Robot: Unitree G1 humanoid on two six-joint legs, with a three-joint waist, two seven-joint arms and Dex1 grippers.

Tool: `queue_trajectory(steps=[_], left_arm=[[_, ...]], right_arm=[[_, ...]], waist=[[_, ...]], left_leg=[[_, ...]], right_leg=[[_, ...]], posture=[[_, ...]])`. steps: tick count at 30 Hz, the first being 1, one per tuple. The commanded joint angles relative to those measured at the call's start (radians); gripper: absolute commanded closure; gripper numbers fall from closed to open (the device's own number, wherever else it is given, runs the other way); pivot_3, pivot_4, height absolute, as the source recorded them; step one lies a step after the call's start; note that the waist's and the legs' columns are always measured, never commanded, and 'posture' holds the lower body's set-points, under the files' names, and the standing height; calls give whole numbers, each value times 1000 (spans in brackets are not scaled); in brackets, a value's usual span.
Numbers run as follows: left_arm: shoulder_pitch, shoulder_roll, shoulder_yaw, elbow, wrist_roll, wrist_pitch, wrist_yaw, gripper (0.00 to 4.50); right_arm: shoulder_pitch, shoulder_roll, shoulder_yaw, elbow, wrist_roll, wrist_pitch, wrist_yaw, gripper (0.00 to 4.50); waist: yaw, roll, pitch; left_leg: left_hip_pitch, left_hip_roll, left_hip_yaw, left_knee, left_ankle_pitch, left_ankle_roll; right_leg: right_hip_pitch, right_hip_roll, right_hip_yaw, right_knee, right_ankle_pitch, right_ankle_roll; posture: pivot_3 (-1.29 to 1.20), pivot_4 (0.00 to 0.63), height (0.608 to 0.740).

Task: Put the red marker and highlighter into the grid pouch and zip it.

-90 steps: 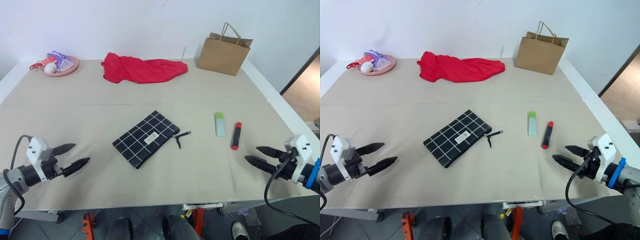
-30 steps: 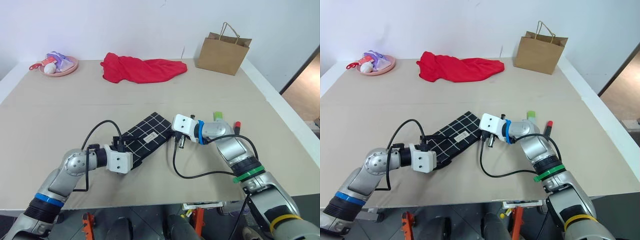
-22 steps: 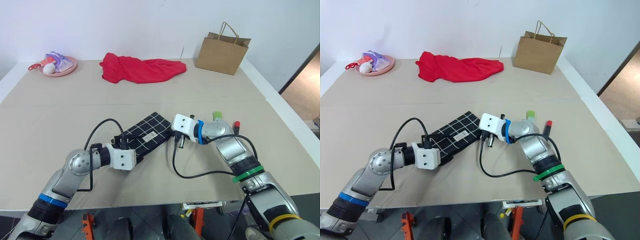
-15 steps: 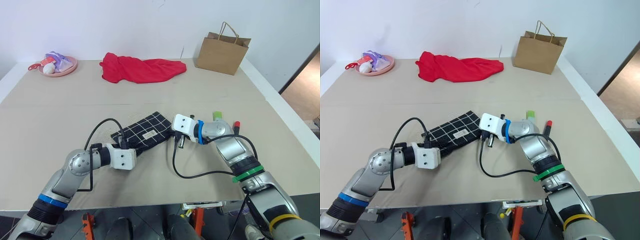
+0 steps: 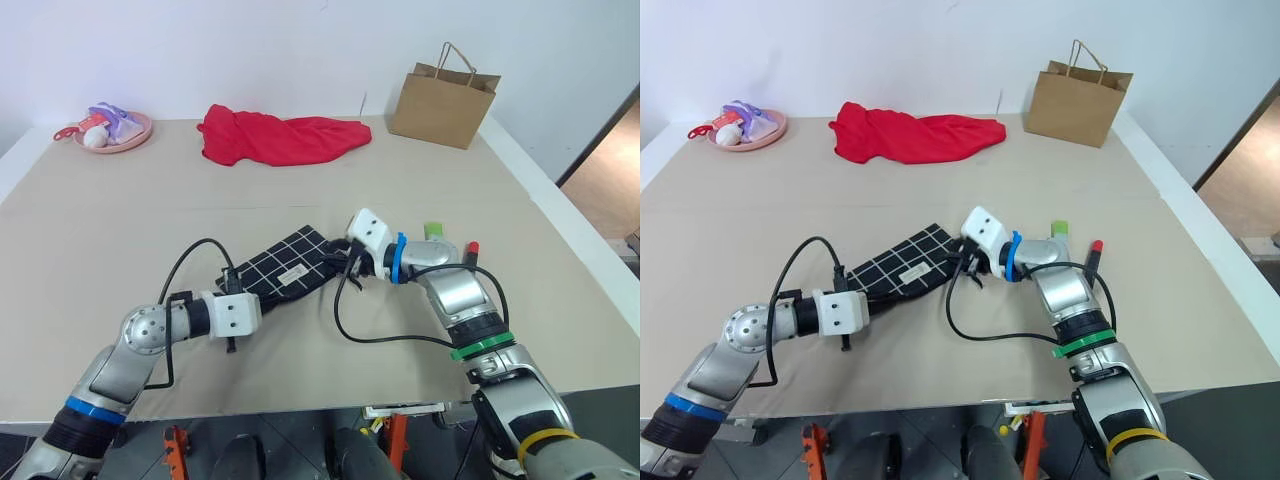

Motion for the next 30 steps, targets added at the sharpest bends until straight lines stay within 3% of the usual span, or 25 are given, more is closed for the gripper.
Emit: queue_trajectory(steps=[1, 8, 18, 30], left_arm=[[-2, -61, 109, -37, -166, 126, 52, 4500], [-33, -123, 170, -107, -315, 300, 97, 4500], [-43, -130, 172, -163, -376, 370, 97, 4500], [-18, -126, 160, -194, -378, 387, 95, 4500]], right_arm=[[-23, -42, -198, -209, 270, 187, 63, 1366], [113, -196, -180, -339, 265, 214, 103, 1366], [72, -117, -20, -144, 33, 73, -85, 1366], [-23, -35, 4, -17, 2, 3, -79, 1366]], waist=[[6, 0, 0], [2, -1, 0], [-1, -1, 0], [-1, -1, 0]], left_leg=[[-1, 0, -1, 0, 0, 0], [0, -5, -3, 0, -1, 0], [1, -2, -4, 0, 0, 0], [0, -4, -2, -1, 0, 0]], right_leg=[[0, -1, -1, 0, 0, 1], [3, -4, -2, -2, -2, 4], [2, 1, -1, -1, -2, 4], [1, -1, 0, -1, -2, 3]], posture=[[0, 150, 740], [0, 150, 740], [0, 150, 740], [0, 150, 740]])
